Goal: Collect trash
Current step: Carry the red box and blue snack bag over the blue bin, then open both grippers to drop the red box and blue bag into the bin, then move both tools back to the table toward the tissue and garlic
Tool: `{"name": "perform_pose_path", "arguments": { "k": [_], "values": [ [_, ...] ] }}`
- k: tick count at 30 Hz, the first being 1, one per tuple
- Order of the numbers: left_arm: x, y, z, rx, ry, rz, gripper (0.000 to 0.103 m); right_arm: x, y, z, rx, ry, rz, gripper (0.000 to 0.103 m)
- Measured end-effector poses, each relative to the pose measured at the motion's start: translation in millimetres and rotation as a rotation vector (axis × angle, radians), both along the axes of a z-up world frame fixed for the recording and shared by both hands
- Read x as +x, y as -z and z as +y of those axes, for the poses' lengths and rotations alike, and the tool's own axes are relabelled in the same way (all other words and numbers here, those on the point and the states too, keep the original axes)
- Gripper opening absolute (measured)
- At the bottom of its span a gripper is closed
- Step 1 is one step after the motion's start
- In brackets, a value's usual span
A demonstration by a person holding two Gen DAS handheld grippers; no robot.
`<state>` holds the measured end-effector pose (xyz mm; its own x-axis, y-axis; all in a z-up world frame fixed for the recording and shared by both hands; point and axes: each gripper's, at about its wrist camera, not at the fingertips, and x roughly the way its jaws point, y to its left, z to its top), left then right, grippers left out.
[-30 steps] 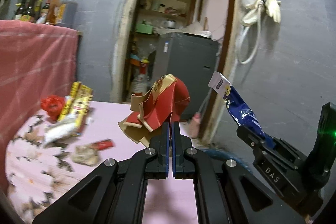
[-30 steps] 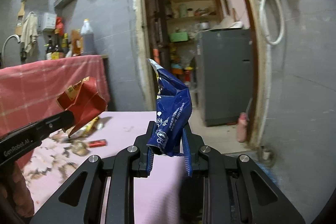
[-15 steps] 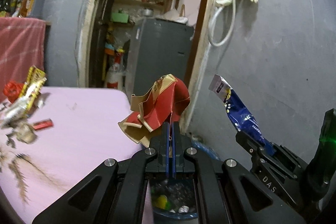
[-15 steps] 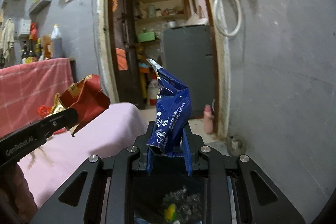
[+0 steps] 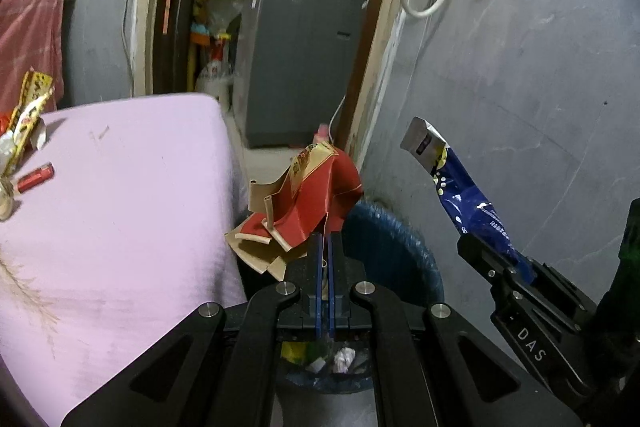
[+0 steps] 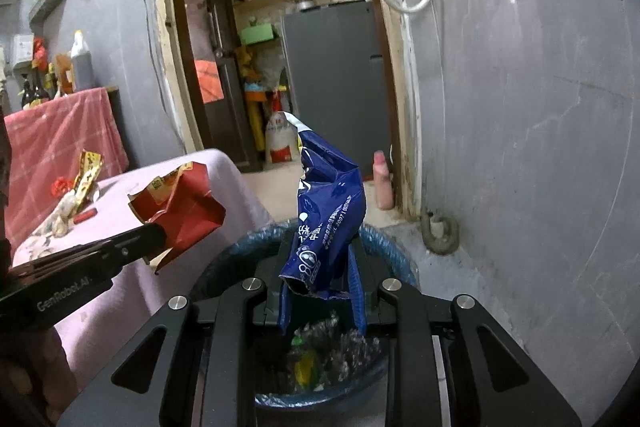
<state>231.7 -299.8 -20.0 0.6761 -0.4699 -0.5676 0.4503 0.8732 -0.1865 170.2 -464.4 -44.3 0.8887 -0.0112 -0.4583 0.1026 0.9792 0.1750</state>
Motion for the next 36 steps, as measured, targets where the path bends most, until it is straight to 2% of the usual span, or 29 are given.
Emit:
{"name": "perform_pose_path", "arguments": {
  "k": [5,15,21,27,29,33,36],
  "values": [
    [7,5,-1,0.01,0.004,0.029,0.001,5,8,-3,0.033,-0.003,0.037,0.022],
    [9,7,3,0.0,-0.001,0.054,0.001,9,10,-3,0.052,-0.01,0.052,0.025],
    [11,8,6,-0.006,0.0,0.062,0.004,10,10,-4,0.056,-0.011,0.053,0.031],
    [12,4,15,-0.049,-0.024,0.05,0.016,8,6,-5,0.057,-0.001,0.034,0.037],
    [10,1,18,-0.061,-0.034,0.037,0.025,7,2,-5,0.049,0.006,0.016,0.042],
    [5,-11,25,-0.082,-0.059,-0.014,0.032,1,-8,-4,0.031,0.02,-0.025,0.051],
    [2,-20,32,-0.087,-0.087,-0.049,0.043,0,-19,-2,0.012,0.029,-0.057,0.056]
  ]
}}
